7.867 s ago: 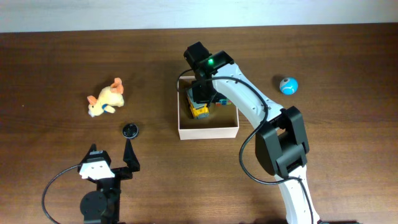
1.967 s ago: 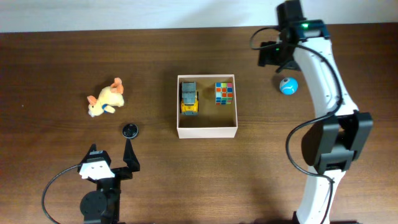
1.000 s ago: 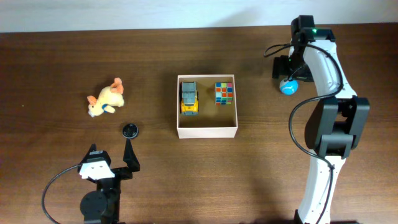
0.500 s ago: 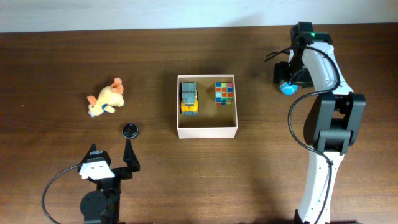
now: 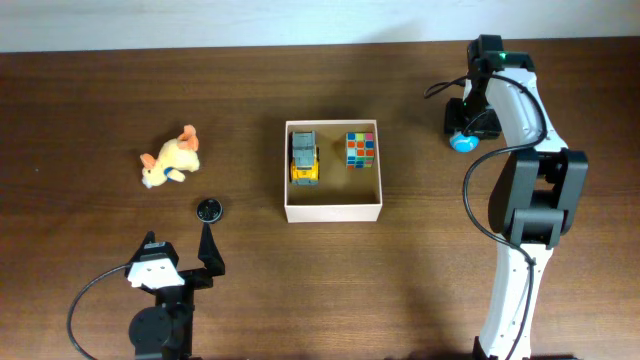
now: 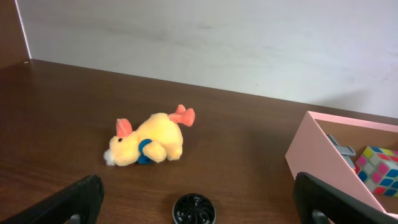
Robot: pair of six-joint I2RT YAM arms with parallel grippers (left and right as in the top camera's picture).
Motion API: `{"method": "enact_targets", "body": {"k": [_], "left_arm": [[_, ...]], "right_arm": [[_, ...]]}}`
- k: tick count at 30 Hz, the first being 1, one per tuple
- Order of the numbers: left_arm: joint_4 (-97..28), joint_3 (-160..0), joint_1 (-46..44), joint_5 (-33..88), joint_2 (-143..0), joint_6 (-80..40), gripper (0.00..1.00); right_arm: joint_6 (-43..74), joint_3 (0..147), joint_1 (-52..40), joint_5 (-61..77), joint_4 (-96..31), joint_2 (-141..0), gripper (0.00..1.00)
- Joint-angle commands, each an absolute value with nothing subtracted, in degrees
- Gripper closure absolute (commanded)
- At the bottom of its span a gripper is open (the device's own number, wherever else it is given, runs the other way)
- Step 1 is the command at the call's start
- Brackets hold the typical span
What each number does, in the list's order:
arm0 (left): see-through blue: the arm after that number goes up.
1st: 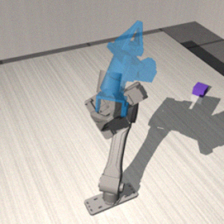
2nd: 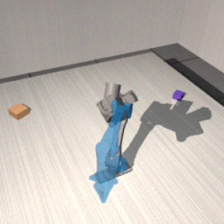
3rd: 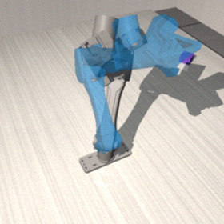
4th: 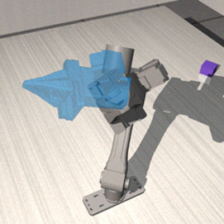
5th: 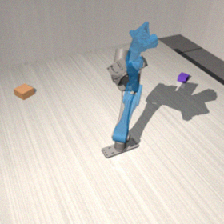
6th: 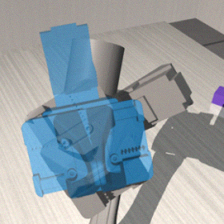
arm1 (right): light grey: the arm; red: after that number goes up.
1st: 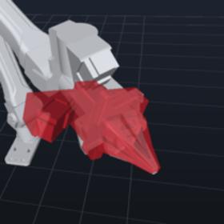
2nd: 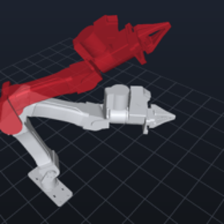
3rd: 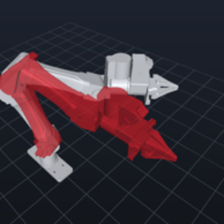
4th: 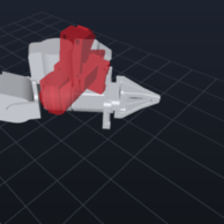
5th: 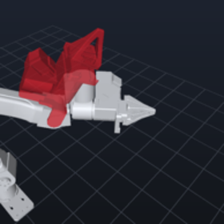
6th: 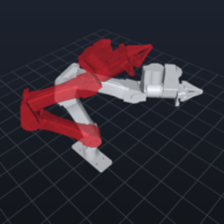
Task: Pack container
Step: 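Lower the right gripper and grasp the blue round toy, then carry the blue toy over the box and lower it between truck and cube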
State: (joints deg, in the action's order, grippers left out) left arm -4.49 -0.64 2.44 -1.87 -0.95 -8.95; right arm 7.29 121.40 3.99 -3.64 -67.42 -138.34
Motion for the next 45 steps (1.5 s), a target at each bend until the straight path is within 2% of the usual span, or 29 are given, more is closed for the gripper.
{"method": "enact_targets", "body": {"k": [1, 8, 10, 21, 31, 38, 45], "left_arm": [[-4.78, -0.54, 2.76, -1.21, -1.02, -8.03, 0.01], [-4.78, -0.54, 2.79, -1.21, -1.02, -8.03, 0.01], [-4.78, -0.54, 2.79, -1.21, -1.02, -8.01, 0.01], [-4.78, -0.54, 2.79, -1.21, -1.02, -8.03, 0.01], [-4.78, -0.54, 2.79, -1.21, -1.02, -8.03, 0.01], [-4.78, -0.54, 2.76, -1.21, -1.02, -8.03, 0.01], [-4.78, -0.54, 2.79, -1.21, -1.02, -8.03, 0.01]], "right_arm": [[7.27, 122.04, 4.16, -3.42, -67.26, -139.31, 0.43], [7.29, 122.04, 4.16, -3.38, -67.29, -139.35, 0.58], [7.29, 122.04, 4.16, -3.2, -67.4, -139.35, 0.59], [7.29, 124.29, 4.14, -3.2, -70.39, -138.54, 0.58], [7.27, 135.9, 3.07, -3.22, -78.26, -136.73, 0.58], [5.93, 146.19, -2.17, -3.49, -85.23, -136.7, 0.53], [5.96, 152.2, -10.48, -3.44, -88.12, -136.66, 0.54]]}}
